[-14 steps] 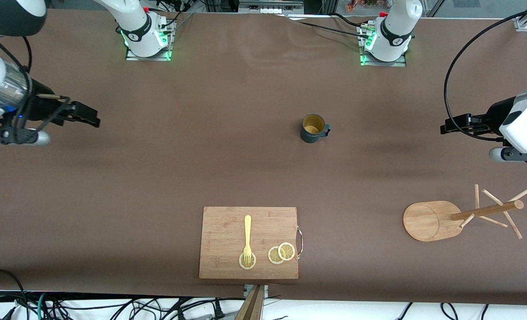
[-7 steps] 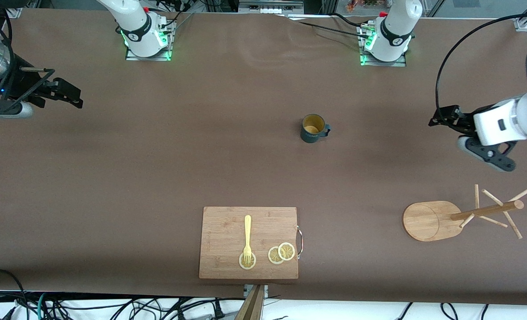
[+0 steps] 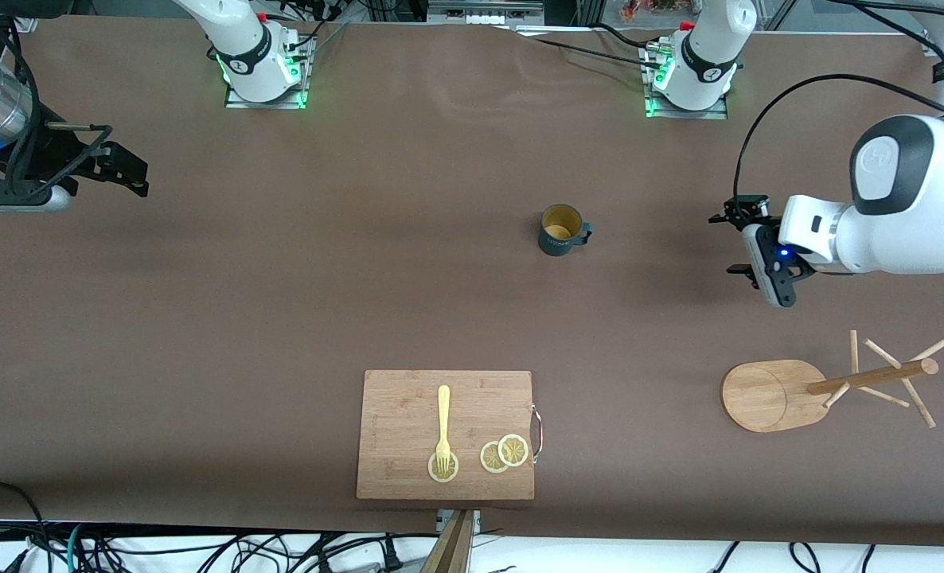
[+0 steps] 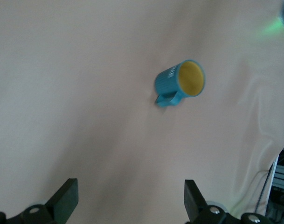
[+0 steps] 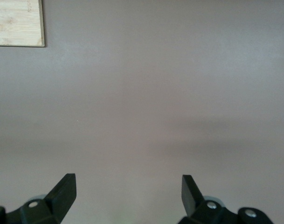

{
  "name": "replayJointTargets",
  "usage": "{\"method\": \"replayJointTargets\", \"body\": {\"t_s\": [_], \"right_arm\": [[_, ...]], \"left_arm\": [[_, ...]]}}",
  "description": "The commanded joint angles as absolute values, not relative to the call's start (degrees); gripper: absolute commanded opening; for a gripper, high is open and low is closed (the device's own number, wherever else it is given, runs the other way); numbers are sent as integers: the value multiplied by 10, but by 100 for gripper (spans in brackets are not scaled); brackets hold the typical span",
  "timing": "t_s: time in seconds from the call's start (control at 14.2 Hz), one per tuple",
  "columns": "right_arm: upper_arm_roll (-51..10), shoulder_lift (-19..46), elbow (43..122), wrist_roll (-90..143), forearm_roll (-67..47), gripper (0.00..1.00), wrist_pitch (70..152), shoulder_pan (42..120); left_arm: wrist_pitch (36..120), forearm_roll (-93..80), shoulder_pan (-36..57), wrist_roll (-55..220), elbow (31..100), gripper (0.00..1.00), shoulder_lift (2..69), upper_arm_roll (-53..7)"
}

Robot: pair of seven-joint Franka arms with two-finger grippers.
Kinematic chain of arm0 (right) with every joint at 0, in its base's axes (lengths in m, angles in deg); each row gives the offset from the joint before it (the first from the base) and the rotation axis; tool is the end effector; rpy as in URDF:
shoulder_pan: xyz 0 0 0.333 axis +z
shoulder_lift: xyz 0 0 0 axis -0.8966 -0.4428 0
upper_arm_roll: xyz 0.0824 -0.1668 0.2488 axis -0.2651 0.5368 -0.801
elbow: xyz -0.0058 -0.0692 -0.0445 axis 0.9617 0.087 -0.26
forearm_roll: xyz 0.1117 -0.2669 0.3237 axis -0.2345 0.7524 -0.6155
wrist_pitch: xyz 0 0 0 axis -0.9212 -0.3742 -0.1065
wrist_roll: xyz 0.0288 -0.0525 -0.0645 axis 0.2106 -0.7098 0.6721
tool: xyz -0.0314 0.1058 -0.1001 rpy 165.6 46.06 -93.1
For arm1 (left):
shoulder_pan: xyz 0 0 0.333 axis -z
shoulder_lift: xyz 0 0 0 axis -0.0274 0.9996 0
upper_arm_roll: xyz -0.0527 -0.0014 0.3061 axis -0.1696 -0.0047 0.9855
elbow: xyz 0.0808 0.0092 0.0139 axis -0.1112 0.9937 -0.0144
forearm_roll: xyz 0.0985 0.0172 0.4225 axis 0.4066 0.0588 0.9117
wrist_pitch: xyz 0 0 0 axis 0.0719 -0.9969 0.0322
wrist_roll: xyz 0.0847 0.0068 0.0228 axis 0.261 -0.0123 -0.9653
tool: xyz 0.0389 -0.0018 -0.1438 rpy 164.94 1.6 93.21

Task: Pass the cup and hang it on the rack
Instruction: 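Move the left gripper toward the teal mug's handle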

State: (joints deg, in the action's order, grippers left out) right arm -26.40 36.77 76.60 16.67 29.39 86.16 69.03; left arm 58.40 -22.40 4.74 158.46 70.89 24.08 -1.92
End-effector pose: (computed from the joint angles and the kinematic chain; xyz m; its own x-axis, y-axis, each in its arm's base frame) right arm 0.5911 0.0558 0.5505 0.9990 0.0159 -0.0417 0.0178 -0.9988 0.0450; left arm 0.6020 -0.0601 0.3174 0.5126 -0.8349 0.2002 -0.7950 -0.3735 0.4780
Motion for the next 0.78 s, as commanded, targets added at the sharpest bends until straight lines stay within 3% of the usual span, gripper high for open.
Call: {"method": "replayJointTargets", "body": {"t_s": [0.0,0.35,0.71], "right_arm": [[-273,365,744,177,307,100,862,682],[-273,358,738,172,319,100,860,686],[-275,357,741,167,309,100,845,698]], "left_arm": [[649,-315,46,1747,795,100,222,-17],[741,-455,51,2008,869,100,256,-19],[757,-625,61,2229,912,100,321,-19]]}}
